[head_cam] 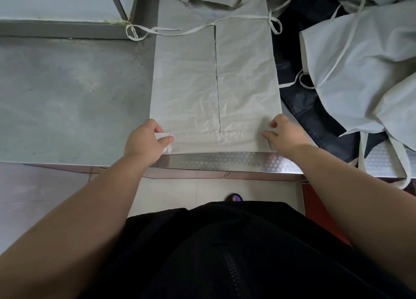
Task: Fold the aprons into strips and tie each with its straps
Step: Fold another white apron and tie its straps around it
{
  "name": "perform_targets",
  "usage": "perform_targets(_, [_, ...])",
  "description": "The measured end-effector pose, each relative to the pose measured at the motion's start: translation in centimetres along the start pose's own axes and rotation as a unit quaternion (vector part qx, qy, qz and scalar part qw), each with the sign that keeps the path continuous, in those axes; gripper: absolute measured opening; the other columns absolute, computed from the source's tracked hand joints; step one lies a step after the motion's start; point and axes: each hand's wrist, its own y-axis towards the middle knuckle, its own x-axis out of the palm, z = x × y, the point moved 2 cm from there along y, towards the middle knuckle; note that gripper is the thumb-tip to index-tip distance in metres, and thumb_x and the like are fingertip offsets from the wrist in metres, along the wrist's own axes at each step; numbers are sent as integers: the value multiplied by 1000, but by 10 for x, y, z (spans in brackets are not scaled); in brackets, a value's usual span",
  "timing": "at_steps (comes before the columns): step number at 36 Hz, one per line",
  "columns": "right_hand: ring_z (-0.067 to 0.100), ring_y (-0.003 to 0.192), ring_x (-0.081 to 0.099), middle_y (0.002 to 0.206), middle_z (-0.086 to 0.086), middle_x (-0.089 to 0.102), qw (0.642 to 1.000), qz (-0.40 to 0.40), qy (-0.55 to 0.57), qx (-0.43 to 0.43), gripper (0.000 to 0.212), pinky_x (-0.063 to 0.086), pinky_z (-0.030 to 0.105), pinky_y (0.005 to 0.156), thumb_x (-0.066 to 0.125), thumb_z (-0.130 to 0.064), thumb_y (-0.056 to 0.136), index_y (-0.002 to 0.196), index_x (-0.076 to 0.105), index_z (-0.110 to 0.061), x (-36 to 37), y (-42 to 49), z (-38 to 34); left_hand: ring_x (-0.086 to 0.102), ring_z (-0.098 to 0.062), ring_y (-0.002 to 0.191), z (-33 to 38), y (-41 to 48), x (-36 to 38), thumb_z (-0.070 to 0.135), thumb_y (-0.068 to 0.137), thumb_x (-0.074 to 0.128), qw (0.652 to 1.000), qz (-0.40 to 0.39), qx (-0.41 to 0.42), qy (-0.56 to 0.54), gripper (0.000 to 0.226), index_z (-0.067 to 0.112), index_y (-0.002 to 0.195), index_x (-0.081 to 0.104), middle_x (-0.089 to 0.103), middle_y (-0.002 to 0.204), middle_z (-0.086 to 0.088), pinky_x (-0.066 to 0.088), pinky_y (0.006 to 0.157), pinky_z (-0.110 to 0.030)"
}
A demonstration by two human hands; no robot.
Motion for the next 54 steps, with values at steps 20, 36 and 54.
perform_targets(20, [22,123,44,125,0,52,919,-30,-324,-223,57,14,32,109,47,-60,88,132,49,-23,5,-13,2,53,-18,107,1,-24,10,57,73,59,956,-43,269,112,56,16,112,63,57,116,4,32,97,-28])
perform_targets(36, [23,96,50,96,-1,48,946,-109,-249,-177,29,31,26,76,61,-41,85,103,54,-20,-12,4,-7,58,-8,77,12,15,-16,15,88,62,988,-103,108,-42,10,22,87,70,68,84,5,38,63,-10])
perform_targets(54, [20,58,38,64,4,38,996,-57,13,66,26,27,26,47,50,-10,85,62,38,-10,-32,48,-22,50,-17,83,13,34,-13,30,86,66,999,34,-16,-39,15,17,91,59,57,87,3,34,71,-24])
